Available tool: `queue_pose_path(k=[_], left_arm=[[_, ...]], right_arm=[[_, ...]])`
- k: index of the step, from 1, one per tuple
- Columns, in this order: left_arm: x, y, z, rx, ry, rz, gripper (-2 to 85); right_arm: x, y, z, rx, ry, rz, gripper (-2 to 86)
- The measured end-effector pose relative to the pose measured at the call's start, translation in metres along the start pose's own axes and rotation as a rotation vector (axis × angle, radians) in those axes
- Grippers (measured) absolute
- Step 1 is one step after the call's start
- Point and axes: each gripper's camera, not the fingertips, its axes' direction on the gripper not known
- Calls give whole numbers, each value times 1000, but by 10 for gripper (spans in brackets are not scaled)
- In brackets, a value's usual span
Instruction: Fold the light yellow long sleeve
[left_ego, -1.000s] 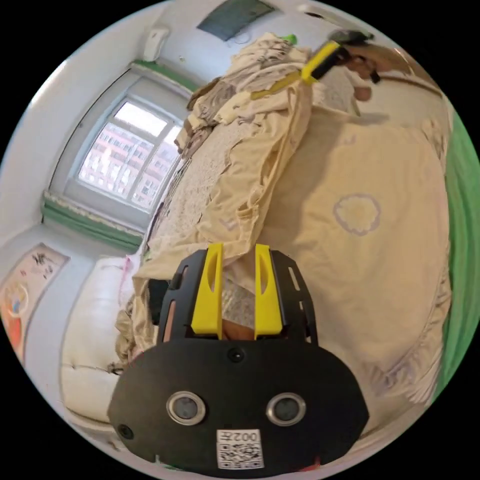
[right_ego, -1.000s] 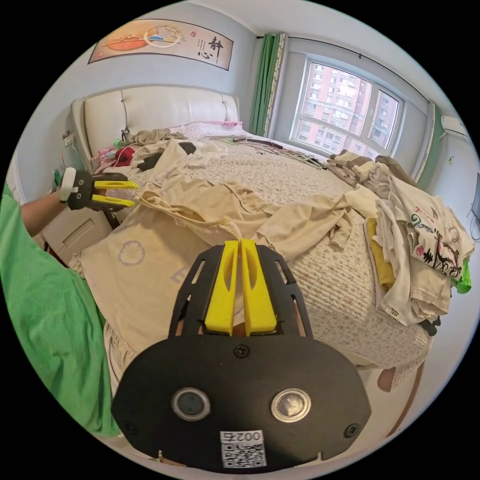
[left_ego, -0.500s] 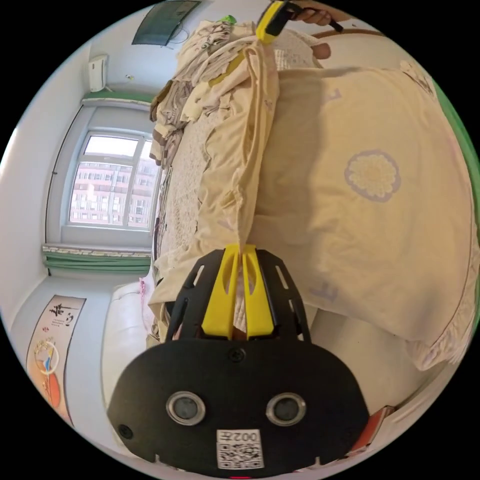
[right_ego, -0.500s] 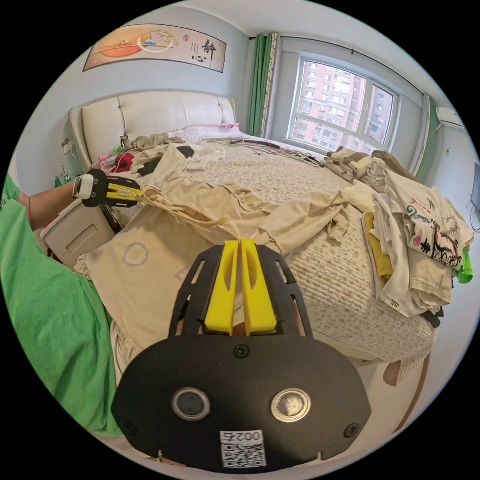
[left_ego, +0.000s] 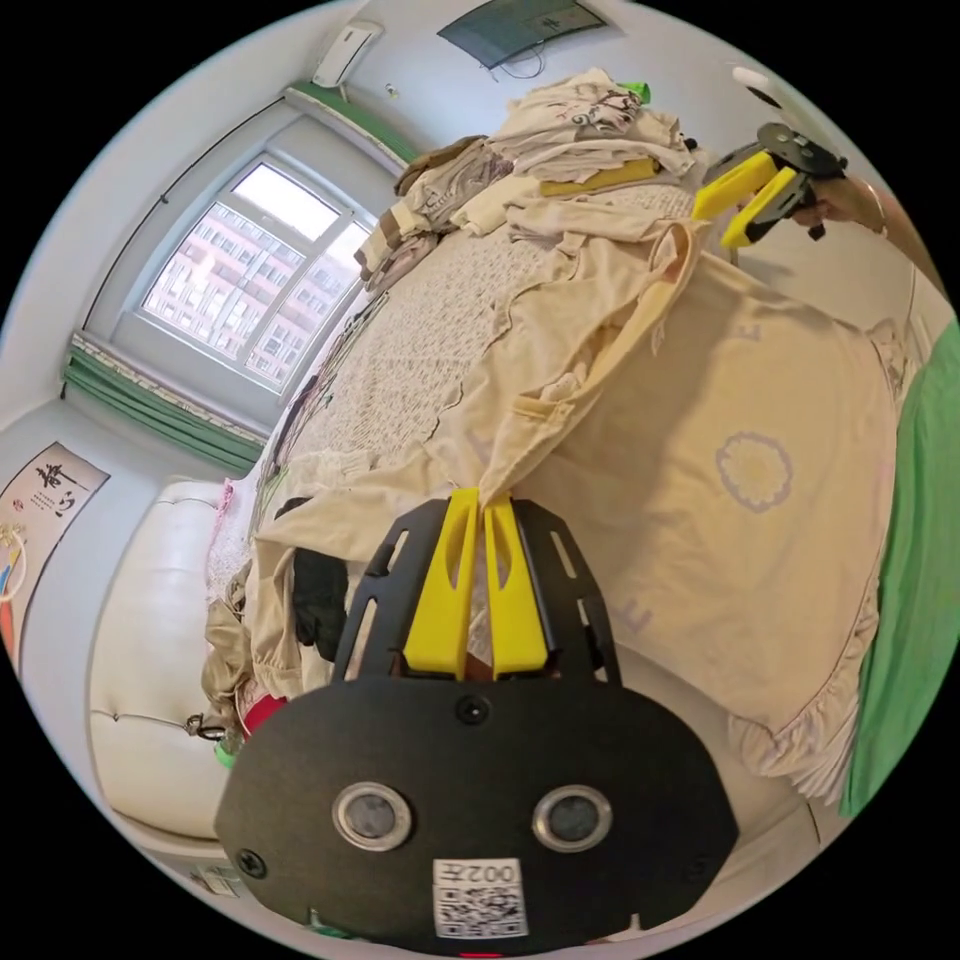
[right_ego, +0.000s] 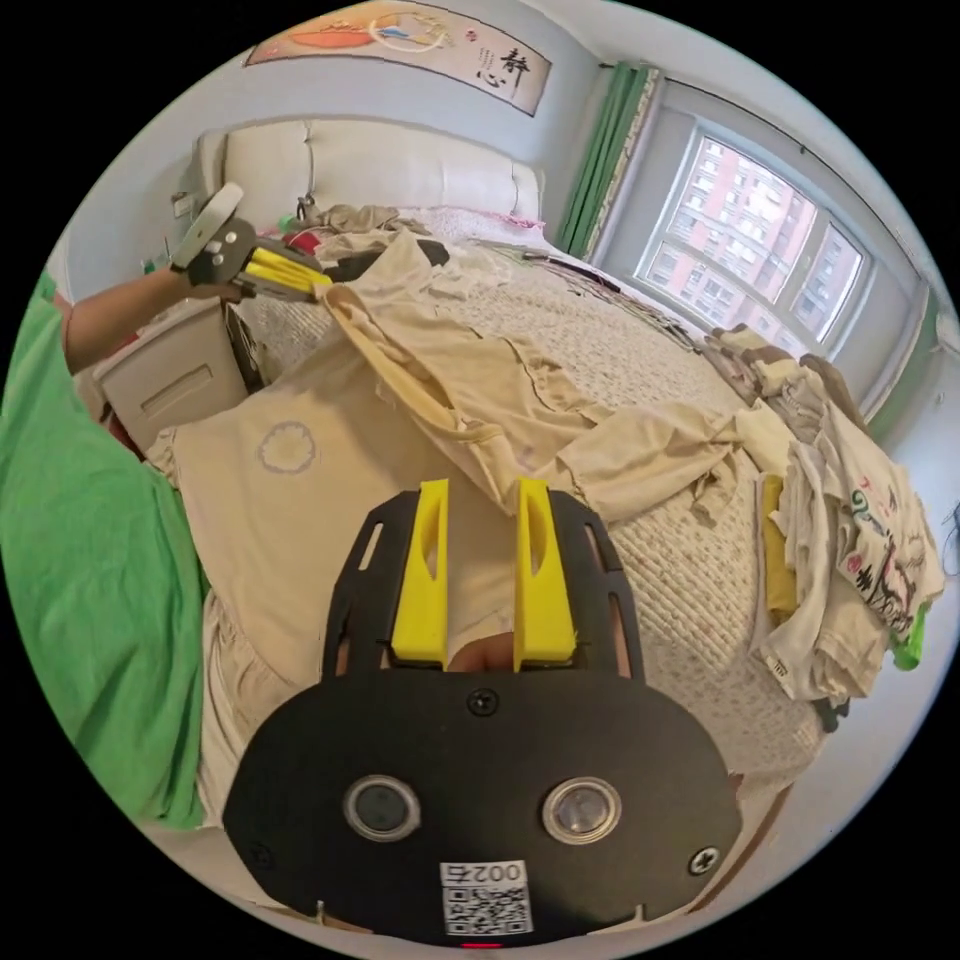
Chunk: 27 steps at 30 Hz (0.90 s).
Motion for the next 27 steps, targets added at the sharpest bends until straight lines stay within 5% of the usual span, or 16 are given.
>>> queue_pose_path(k=[16,21,27], left_arm=[[28,-14,-30,16,-42,-61,-10],[-25,-51,-94,151,-176,-200,-10],[-149,-123,-266,416,-222,-477,-10]], right_arm=[[-34,-45,6,-65,406,-361,-4],[44,-126,-148,248,499,-99,-8],[75,-218,-304,409,745,-68,-8]])
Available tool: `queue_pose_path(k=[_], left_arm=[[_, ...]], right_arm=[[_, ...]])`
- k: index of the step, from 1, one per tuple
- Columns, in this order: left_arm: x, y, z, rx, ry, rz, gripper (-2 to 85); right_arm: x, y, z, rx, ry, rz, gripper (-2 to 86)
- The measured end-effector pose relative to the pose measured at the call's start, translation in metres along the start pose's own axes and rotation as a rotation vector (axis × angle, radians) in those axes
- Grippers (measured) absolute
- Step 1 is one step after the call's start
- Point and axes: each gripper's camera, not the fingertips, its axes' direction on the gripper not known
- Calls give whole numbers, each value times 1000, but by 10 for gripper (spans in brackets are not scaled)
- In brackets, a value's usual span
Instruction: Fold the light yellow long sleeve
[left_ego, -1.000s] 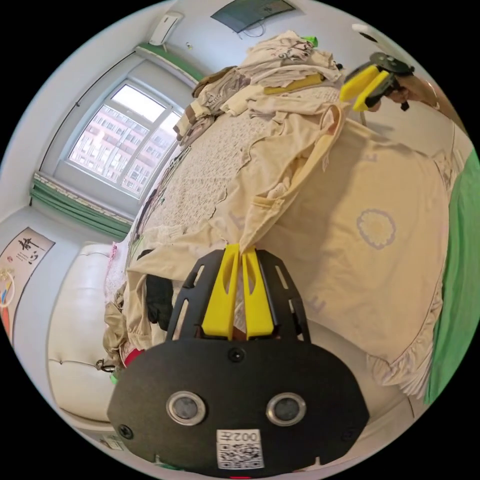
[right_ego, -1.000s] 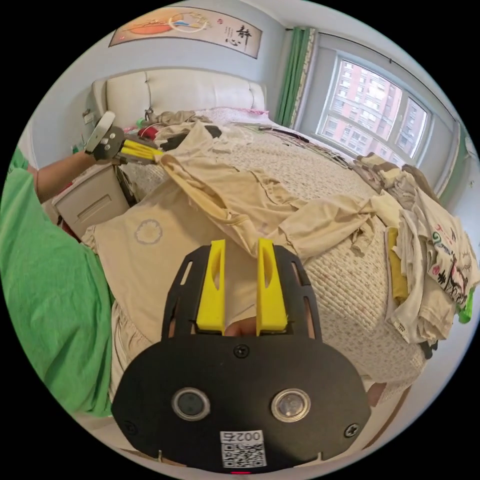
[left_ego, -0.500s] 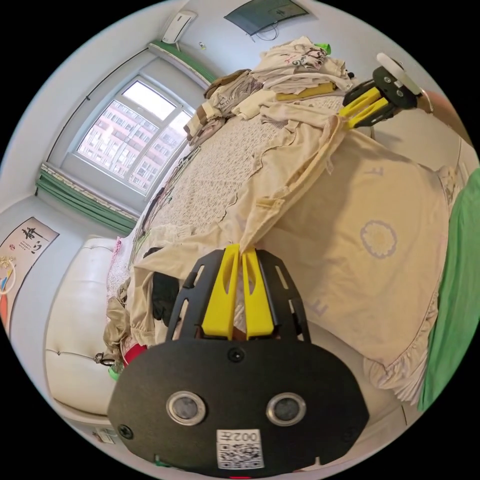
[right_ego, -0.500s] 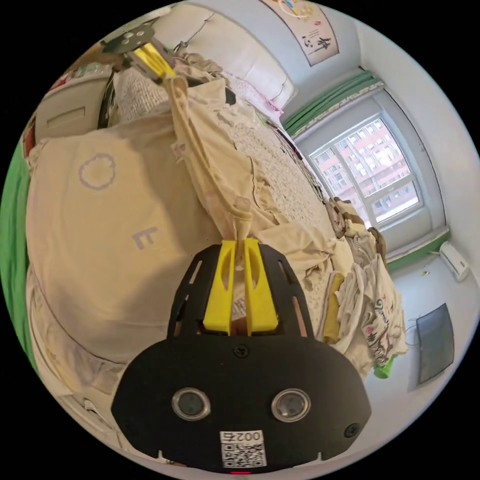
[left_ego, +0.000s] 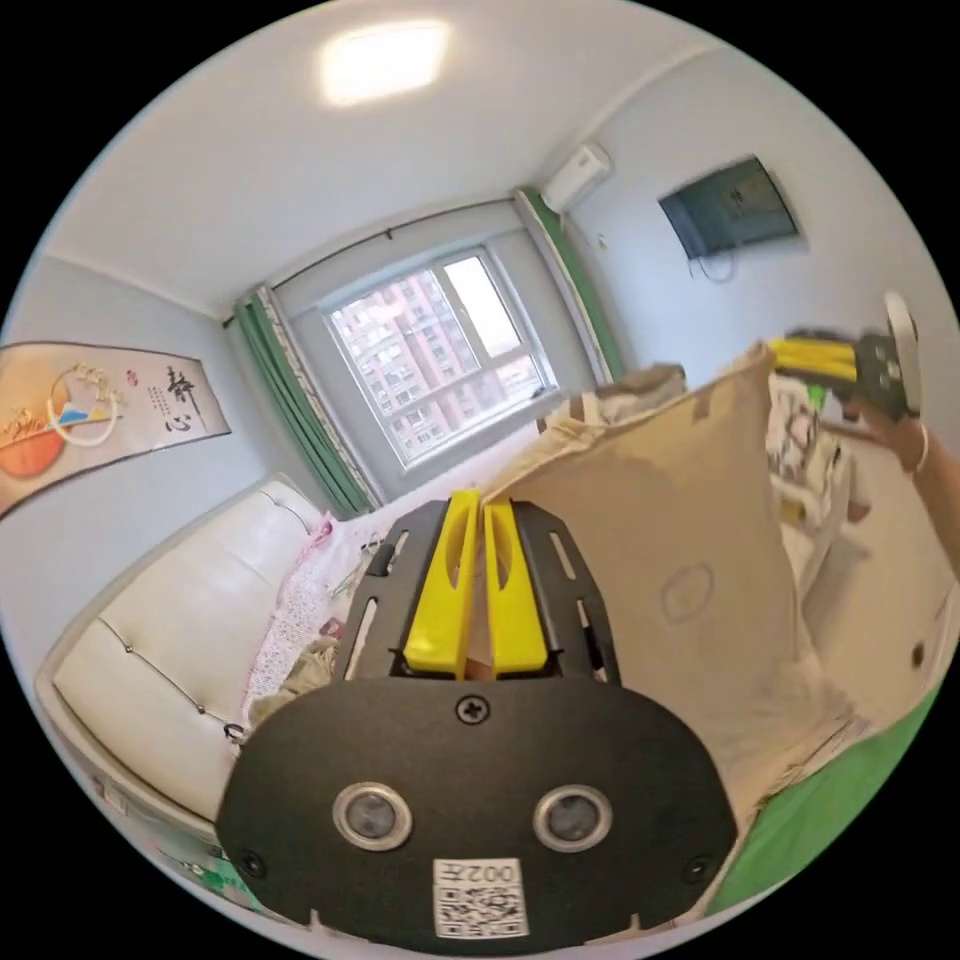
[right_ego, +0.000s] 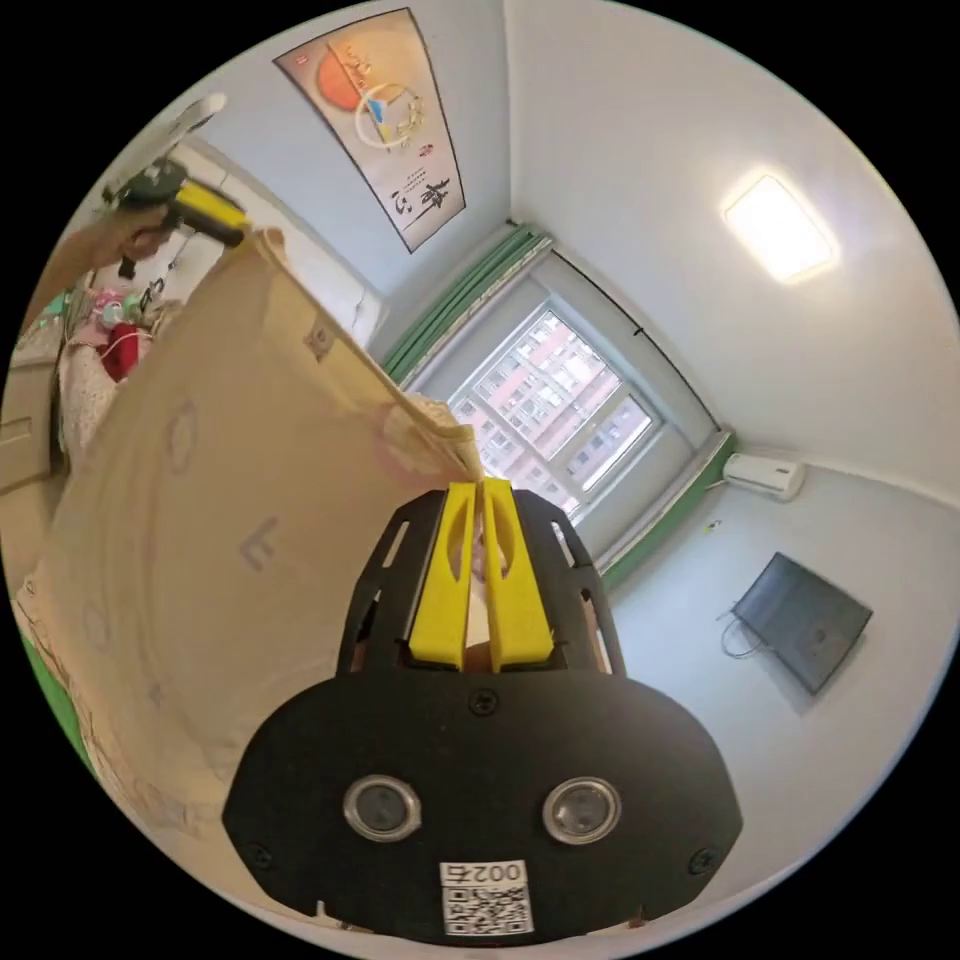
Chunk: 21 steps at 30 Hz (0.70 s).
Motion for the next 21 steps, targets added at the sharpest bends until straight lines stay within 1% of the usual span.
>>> queue_pose_path(k=[2,3,5,7,8,9,10,11,13,14,15,16,17,19,21], left_arm=[[-17,-44,-36,24,-5,5,-10],[-20,-51,-46,39,-9,2,-10],[-18,-71,-87,73,-114,54,-10],[-9,-76,-118,121,-149,126,-10],[-1,-78,-137,142,-200,175,-10],[4,-78,-145,152,-236,198,-10],[14,-78,-162,176,-311,243,-10],[23,-77,-179,213,-362,280,-10],[32,-77,-203,272,-403,284,-10],[36,-78,-216,304,-408,266,-10],[37,-80,-222,308,-405,259,-10],[38,-85,-228,285,-369,263,-10],[35,-91,-232,243,-287,266,-10],[23,-97,-241,223,-171,227,-10],[18,-99,-258,260,-150,204,-10]], right_arm=[[30,-25,-33,103,70,61,-8],[40,-40,-49,121,77,42,-8],[48,-57,-64,93,85,-34,-8],[60,-60,-91,178,150,0,-8],[66,-60,-106,220,156,20,-8],[67,-63,-118,223,155,-5,-8],[68,-64,-123,219,163,-12,-8],[70,-64,-138,257,196,-1,-8],[72,-63,-159,330,258,40,-9],[71,-66,-165,335,265,46,-9],[69,-73,-165,279,248,4,-9],[69,-76,-166,262,257,-2,-9],[73,-76,-174,287,270,15,-9],[79,-76,-187,320,294,31,-9],[81,-76,-207,362,319,13,-9]])
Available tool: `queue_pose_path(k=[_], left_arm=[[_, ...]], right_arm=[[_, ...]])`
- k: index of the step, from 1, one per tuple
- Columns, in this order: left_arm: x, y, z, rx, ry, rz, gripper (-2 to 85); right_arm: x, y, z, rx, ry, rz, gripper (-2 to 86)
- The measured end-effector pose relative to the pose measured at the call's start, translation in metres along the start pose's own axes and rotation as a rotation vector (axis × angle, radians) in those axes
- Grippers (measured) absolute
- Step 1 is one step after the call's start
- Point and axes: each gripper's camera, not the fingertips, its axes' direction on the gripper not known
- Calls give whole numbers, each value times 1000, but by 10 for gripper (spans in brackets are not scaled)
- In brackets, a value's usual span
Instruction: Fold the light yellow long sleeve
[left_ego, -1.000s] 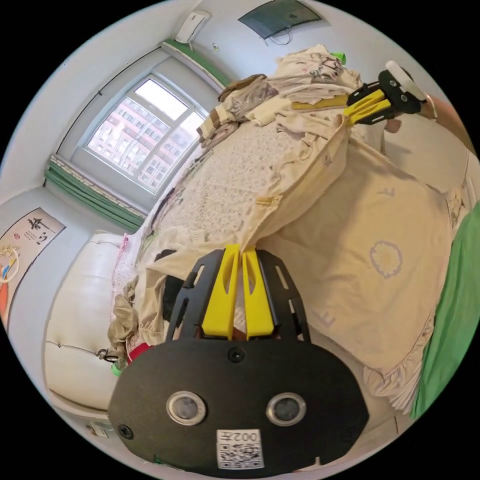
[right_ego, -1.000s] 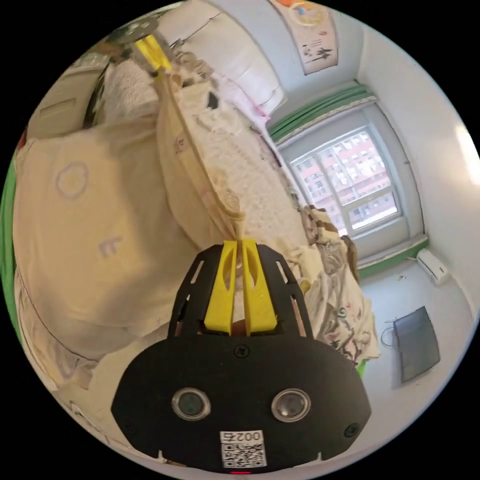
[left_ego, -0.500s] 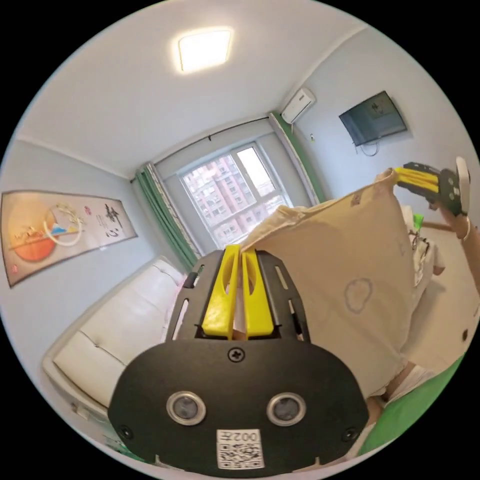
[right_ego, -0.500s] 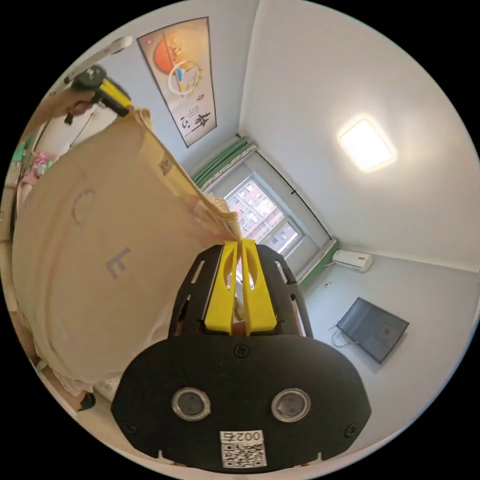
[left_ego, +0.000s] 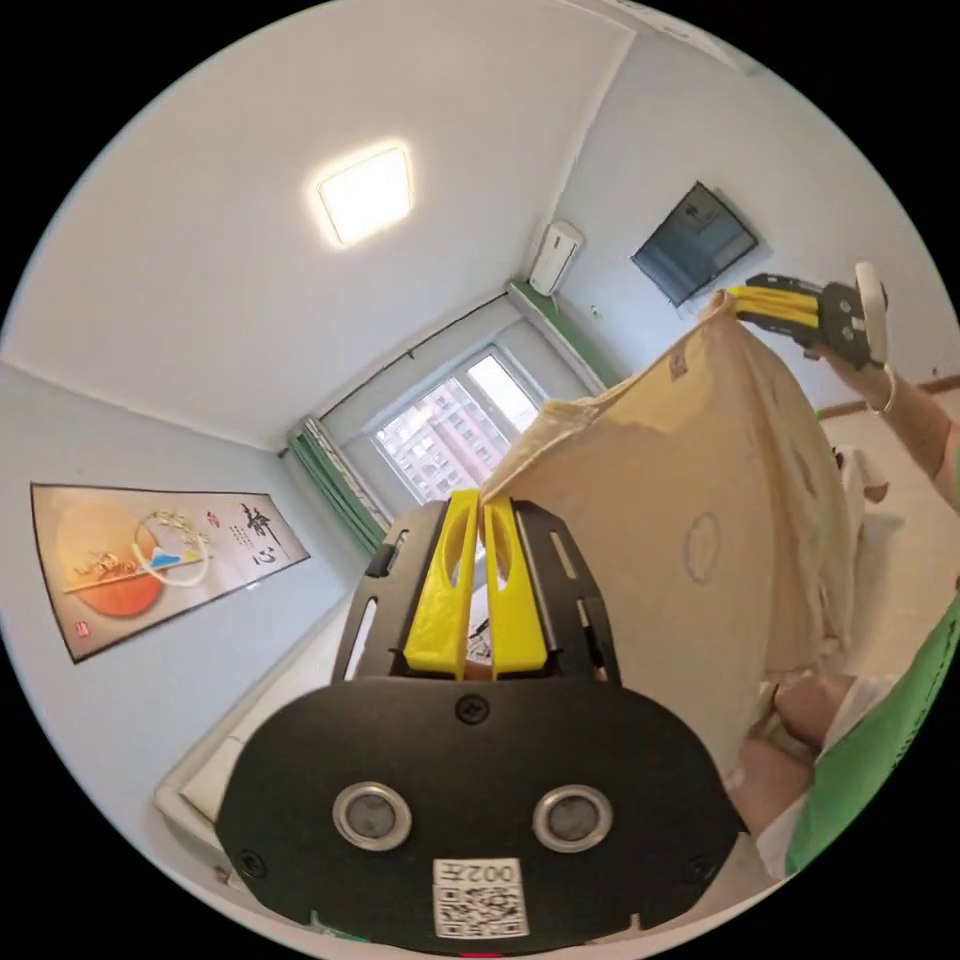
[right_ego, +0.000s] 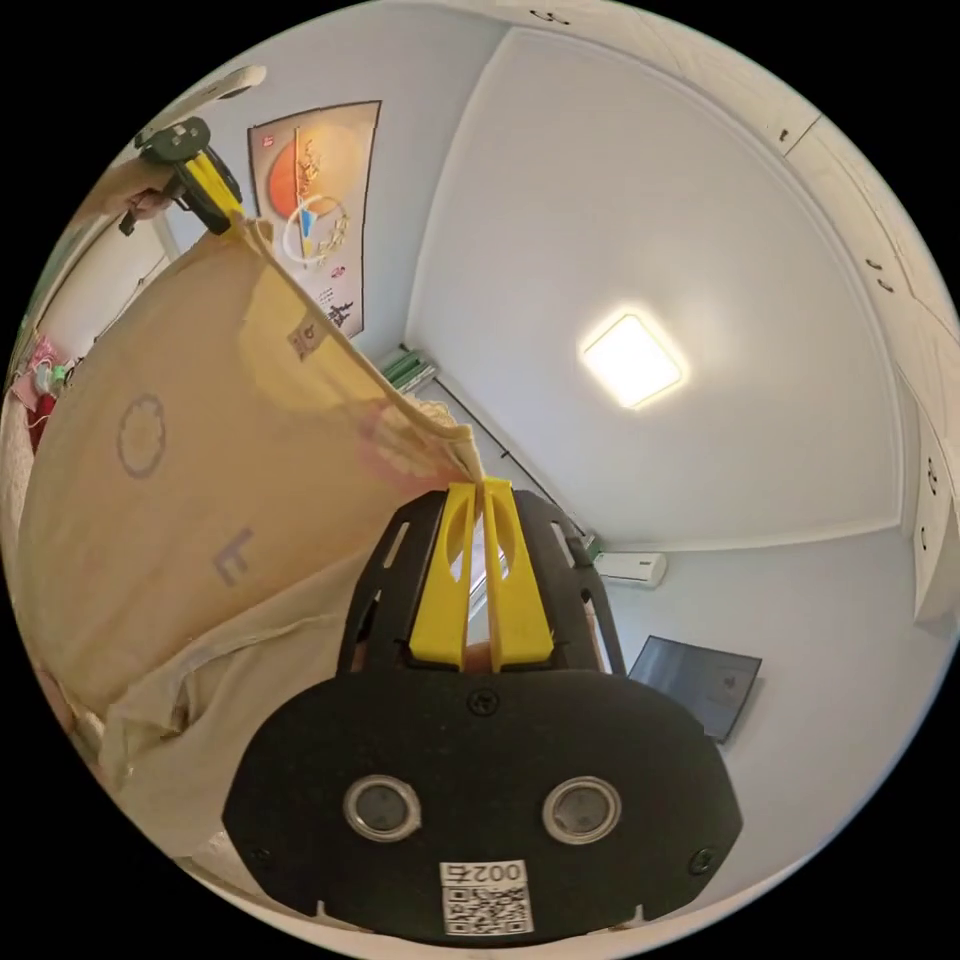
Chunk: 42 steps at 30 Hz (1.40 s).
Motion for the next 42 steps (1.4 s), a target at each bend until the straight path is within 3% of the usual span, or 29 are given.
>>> queue_pose_path(k=[7,15,21,28,31,33,35,39,42], left_arm=[[26,-31,-51,117,-263,169,-10],[8,-49,12,23,-147,160,-10],[16,-31,188,-188,-117,188,-10],[66,31,509,-502,-162,288,-10],[99,73,654,-667,-183,294,-10],[125,110,729,-831,-116,263,-10],[165,174,792,-1034,22,217,-9],[186,252,817,-1093,78,150,-7],[143,289,801,-1051,3,-25,-9]], right_arm=[[12,-20,-19,59,82,-61,-9],[-32,9,70,-25,-69,-73,-8],[-145,78,229,-196,-181,-113,-8],[-344,204,472,-459,-218,-252,-6],[-447,279,588,-661,-271,-244,0],[-533,357,648,-953,-468,-218,25],[-569,408,655,-1014,-534,-91,60],[-599,517,617,-1033,-542,49,106],[-575,574,576,-1067,-484,126,111]])
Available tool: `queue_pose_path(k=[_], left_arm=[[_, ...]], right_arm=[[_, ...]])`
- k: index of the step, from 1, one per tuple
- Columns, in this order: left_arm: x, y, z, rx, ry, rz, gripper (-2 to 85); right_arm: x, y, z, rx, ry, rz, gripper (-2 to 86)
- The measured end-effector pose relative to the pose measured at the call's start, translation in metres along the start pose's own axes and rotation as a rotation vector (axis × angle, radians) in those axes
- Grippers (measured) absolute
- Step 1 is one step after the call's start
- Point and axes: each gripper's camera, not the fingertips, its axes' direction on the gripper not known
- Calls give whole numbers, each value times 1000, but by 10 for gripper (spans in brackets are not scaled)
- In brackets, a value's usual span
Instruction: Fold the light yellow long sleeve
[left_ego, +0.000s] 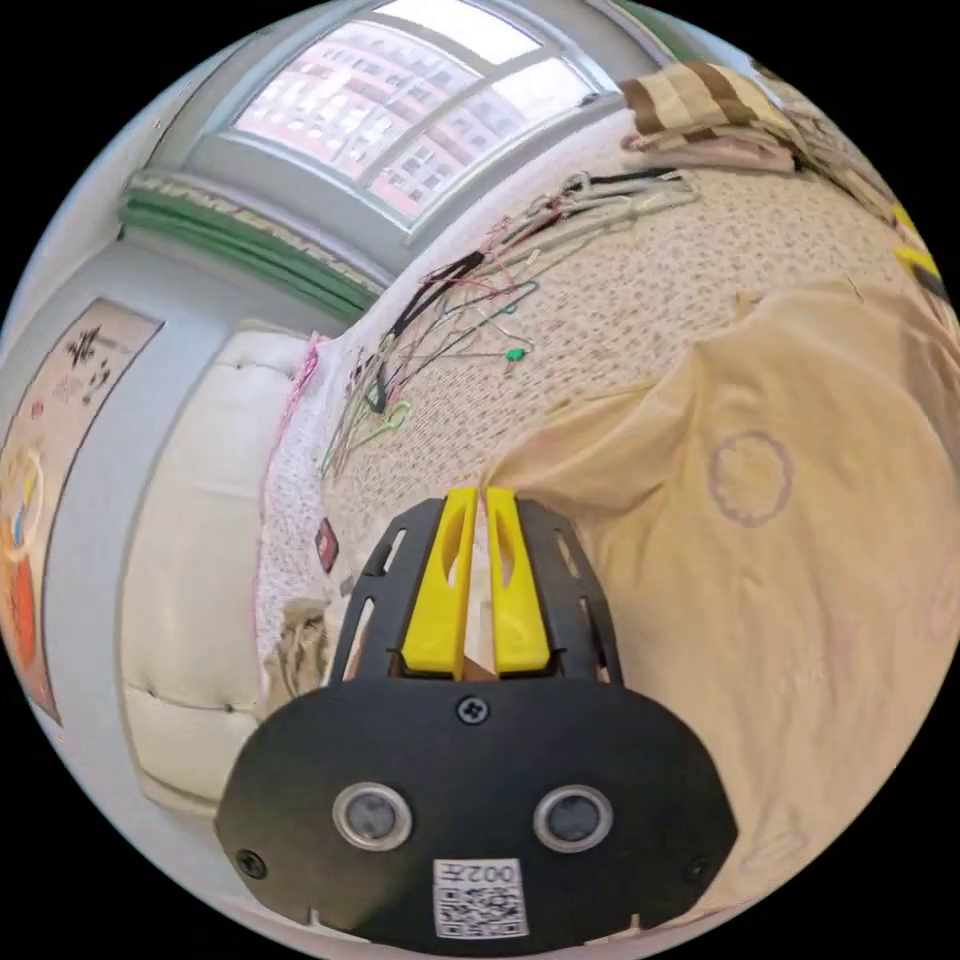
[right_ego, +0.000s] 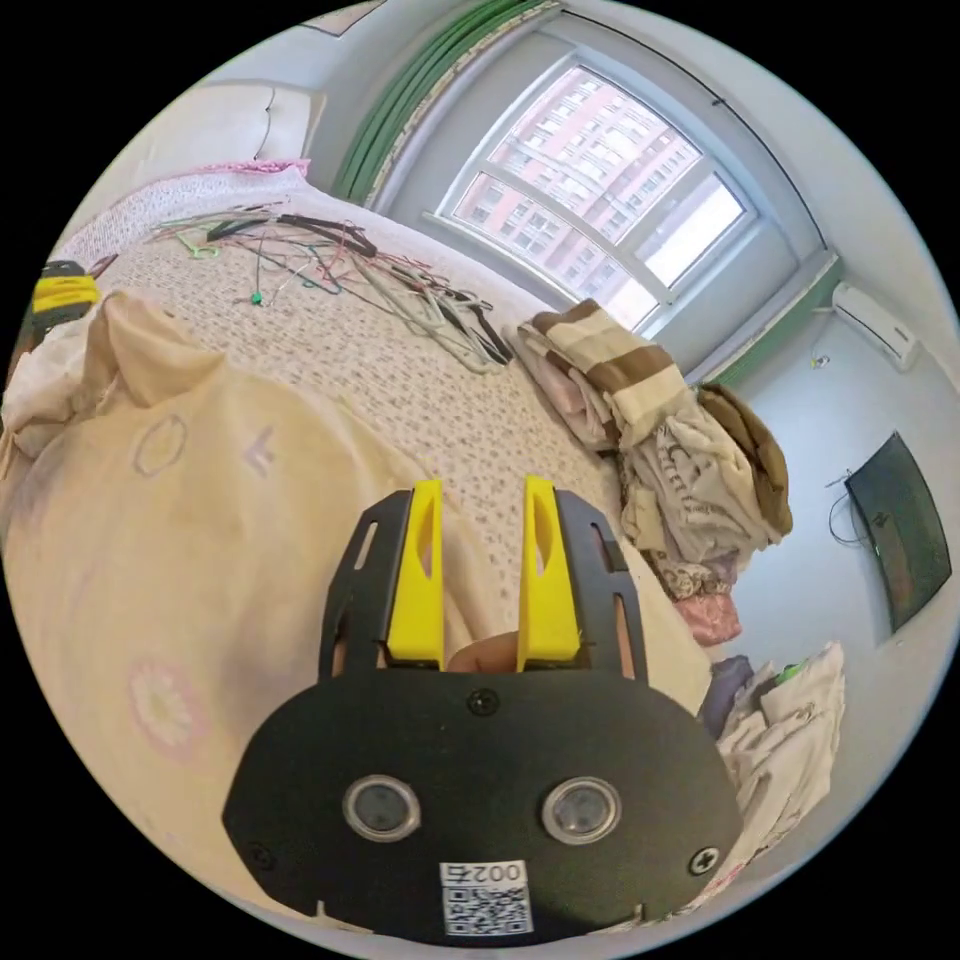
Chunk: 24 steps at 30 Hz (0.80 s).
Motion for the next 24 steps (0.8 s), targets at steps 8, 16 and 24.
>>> queue_pose_path(k=[8,16,24], left_arm=[[-167,158,-10,62,523,-275,-10],[-175,369,-26,143,1070,-360,-9],[-171,426,-26,156,1053,-570,12]], right_arm=[[54,219,-105,121,-292,184,96],[15,418,-169,37,-524,261,101],[14,471,-180,64,-570,421,128]])
